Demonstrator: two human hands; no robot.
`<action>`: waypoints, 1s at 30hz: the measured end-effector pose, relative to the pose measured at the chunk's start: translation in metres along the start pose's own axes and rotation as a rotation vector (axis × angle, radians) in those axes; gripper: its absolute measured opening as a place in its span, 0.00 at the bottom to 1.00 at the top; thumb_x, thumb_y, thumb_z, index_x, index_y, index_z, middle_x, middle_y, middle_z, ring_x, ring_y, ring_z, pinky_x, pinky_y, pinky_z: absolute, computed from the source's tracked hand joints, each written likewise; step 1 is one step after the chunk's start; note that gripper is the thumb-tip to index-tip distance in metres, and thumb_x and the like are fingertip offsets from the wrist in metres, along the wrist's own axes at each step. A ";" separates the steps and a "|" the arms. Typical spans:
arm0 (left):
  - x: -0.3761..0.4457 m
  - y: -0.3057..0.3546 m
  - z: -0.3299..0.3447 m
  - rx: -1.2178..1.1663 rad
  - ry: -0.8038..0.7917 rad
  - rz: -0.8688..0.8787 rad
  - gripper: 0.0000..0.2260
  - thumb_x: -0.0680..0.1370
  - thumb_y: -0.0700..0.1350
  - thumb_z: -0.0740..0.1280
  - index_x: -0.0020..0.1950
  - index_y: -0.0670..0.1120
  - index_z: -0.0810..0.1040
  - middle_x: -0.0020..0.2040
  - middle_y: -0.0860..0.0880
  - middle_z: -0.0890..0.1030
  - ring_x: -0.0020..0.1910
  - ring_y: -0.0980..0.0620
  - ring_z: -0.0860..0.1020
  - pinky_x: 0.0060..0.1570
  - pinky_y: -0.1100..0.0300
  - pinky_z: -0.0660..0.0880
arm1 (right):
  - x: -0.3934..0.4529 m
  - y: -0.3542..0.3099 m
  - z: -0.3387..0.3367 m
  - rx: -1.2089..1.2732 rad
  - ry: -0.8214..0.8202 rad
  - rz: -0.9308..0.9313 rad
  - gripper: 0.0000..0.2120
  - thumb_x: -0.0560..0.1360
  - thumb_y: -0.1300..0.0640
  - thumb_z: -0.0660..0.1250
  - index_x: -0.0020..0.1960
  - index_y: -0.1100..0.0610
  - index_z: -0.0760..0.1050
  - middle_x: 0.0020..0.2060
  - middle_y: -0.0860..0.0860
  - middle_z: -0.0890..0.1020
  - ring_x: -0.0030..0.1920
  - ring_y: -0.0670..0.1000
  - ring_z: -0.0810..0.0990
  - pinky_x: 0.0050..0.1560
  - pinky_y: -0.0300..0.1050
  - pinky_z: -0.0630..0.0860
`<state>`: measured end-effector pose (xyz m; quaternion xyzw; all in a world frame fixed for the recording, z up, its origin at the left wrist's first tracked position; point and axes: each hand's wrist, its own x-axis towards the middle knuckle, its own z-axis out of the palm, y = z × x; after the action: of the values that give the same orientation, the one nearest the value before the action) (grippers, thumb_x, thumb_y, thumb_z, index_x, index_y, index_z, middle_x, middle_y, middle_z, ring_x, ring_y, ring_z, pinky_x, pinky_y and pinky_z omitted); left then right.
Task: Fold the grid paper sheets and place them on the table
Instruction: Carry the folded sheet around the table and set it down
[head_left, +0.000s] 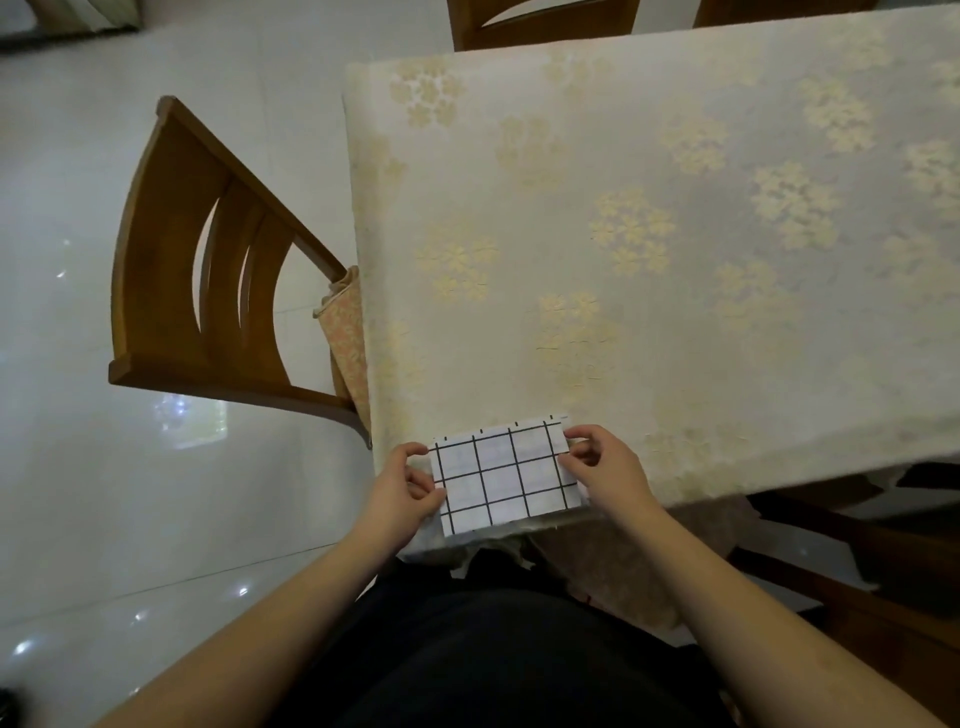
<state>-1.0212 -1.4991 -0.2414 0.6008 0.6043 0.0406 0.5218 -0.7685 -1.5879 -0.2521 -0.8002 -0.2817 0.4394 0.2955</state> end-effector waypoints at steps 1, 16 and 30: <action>0.001 -0.001 0.001 -0.005 0.006 0.005 0.23 0.74 0.40 0.73 0.64 0.51 0.68 0.43 0.47 0.81 0.38 0.54 0.80 0.33 0.73 0.74 | 0.000 0.000 0.000 -0.007 0.004 0.001 0.12 0.76 0.60 0.70 0.58 0.51 0.76 0.42 0.49 0.80 0.43 0.46 0.79 0.42 0.32 0.73; -0.002 0.001 0.013 0.326 0.250 0.315 0.14 0.77 0.47 0.69 0.61 0.49 0.72 0.55 0.52 0.75 0.54 0.53 0.74 0.58 0.60 0.72 | -0.005 0.002 0.014 -0.343 0.261 -0.194 0.12 0.78 0.52 0.65 0.62 0.50 0.74 0.54 0.48 0.76 0.56 0.47 0.68 0.58 0.46 0.67; 0.033 -0.021 0.056 0.990 -0.036 0.513 0.32 0.82 0.62 0.43 0.80 0.43 0.49 0.80 0.45 0.48 0.79 0.48 0.47 0.75 0.51 0.45 | 0.008 0.009 0.083 -0.900 -0.005 -0.504 0.28 0.80 0.47 0.51 0.76 0.57 0.63 0.76 0.53 0.64 0.76 0.51 0.61 0.73 0.49 0.52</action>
<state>-0.9893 -1.5120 -0.3001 0.9026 0.3767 -0.1327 0.1608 -0.8355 -1.5698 -0.2990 -0.7542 -0.6278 0.1917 0.0177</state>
